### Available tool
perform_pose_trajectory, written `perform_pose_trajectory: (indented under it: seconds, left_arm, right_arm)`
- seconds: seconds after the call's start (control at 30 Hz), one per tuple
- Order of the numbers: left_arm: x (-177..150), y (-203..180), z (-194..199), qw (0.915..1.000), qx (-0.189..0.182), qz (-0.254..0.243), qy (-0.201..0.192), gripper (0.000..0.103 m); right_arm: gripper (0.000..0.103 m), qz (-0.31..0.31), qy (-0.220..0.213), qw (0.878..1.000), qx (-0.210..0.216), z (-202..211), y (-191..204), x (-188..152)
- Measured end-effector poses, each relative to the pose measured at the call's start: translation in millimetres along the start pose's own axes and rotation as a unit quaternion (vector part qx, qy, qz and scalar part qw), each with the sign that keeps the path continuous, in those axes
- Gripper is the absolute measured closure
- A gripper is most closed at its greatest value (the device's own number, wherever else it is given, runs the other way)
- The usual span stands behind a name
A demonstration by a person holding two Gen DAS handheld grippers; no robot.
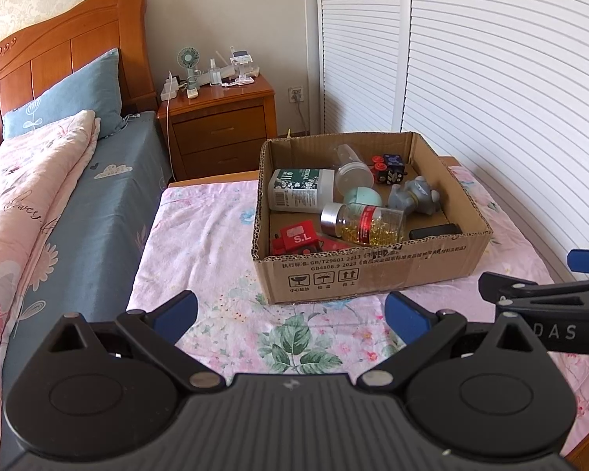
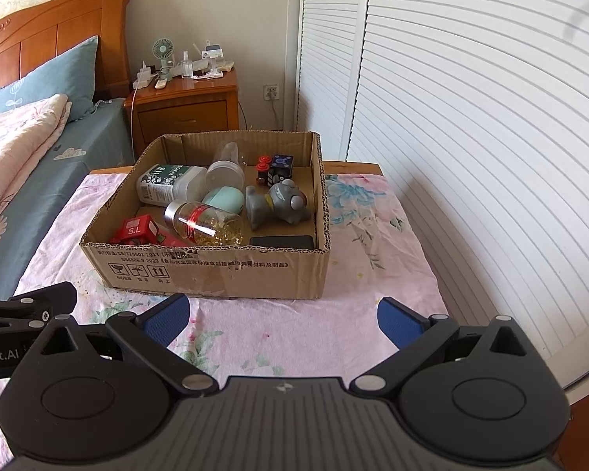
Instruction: Organize rigid objects
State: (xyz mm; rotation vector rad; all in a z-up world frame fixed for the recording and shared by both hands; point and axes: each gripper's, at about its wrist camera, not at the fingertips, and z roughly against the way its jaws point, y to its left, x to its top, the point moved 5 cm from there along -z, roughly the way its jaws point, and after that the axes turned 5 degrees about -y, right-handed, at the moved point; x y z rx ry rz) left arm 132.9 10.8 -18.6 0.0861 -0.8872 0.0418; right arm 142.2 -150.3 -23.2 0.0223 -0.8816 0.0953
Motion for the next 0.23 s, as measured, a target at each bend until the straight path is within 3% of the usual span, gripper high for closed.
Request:
perform_pose_trajectory:
  seconds: [0.23]
  left_arm:
    - [1.4, 0.6, 3.1, 1.0, 0.0, -0.001, -0.002, 0.002]
  right_arm:
    - [0.0, 0.001, 0.0, 1.0, 0.001, 0.6, 0.7, -0.1]
